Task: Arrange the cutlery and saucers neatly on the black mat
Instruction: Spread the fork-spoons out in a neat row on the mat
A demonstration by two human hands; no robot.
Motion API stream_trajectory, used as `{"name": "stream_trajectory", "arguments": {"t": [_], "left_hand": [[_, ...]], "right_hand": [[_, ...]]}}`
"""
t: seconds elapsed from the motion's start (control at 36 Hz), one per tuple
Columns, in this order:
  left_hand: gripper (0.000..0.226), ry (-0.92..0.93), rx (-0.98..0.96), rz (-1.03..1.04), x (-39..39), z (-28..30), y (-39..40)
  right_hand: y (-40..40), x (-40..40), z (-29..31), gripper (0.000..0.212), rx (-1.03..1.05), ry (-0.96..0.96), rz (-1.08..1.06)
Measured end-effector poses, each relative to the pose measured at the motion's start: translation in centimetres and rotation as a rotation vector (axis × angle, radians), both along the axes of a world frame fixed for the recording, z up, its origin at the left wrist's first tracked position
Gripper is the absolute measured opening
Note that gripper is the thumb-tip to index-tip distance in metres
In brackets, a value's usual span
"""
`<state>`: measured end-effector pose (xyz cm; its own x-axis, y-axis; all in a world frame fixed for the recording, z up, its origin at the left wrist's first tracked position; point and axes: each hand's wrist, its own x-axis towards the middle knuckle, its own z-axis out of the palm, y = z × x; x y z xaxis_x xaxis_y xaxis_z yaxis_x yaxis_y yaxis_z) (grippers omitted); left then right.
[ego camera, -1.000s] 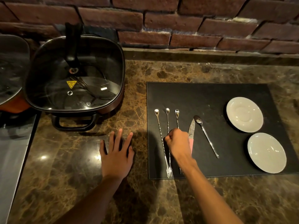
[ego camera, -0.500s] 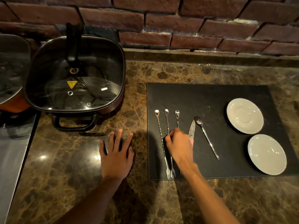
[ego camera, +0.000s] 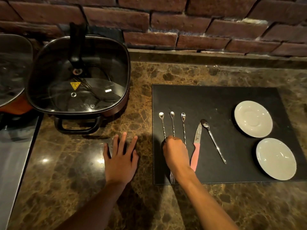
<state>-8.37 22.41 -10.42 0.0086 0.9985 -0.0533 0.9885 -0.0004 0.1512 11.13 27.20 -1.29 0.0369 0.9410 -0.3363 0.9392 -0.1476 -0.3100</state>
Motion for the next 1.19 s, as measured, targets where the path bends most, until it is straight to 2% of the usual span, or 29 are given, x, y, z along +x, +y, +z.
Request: {"name": "stream_trajectory", "arguments": {"t": [0.44,0.75,1.19], "left_hand": [[0.056,-0.009,-0.019,-0.003,0.1,0.5,0.1],[0.056,-0.014,-0.029,-0.003,-0.1,0.1,0.1],[0.057,-0.014,-0.018,-0.008,0.0,0.1,0.0]], "right_hand": [[0.5,-2.0,-0.2,0.017,-0.077,0.184,-0.190],[0.4,-1.9,0.2,0.020,-0.034,0.127,-0.093],[0.3,-1.6,-0.2,0.017,-0.017,0.164,-0.130]]}}
